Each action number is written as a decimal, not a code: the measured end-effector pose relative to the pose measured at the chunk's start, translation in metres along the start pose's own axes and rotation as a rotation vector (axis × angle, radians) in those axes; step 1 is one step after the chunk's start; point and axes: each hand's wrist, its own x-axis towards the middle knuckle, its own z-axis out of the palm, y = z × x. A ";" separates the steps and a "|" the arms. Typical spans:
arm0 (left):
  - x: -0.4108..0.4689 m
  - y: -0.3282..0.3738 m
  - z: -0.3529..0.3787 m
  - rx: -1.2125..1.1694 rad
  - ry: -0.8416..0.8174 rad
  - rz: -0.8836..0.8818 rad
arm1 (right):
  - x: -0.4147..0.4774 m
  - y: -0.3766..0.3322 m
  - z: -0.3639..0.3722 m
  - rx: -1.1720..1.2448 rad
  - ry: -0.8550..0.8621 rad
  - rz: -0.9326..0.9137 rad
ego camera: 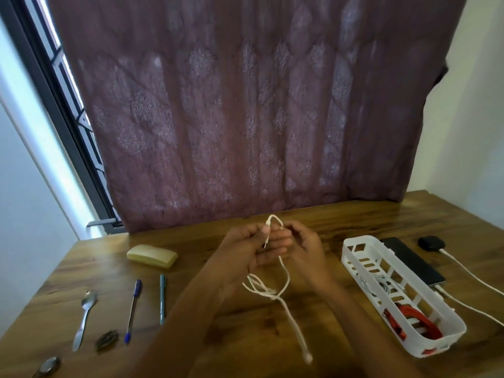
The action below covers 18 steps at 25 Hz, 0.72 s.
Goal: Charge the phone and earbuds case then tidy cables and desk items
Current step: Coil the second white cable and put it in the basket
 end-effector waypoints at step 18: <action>0.087 0.083 0.063 0.362 0.278 0.597 | 0.052 -0.052 -0.044 -0.194 0.009 -0.213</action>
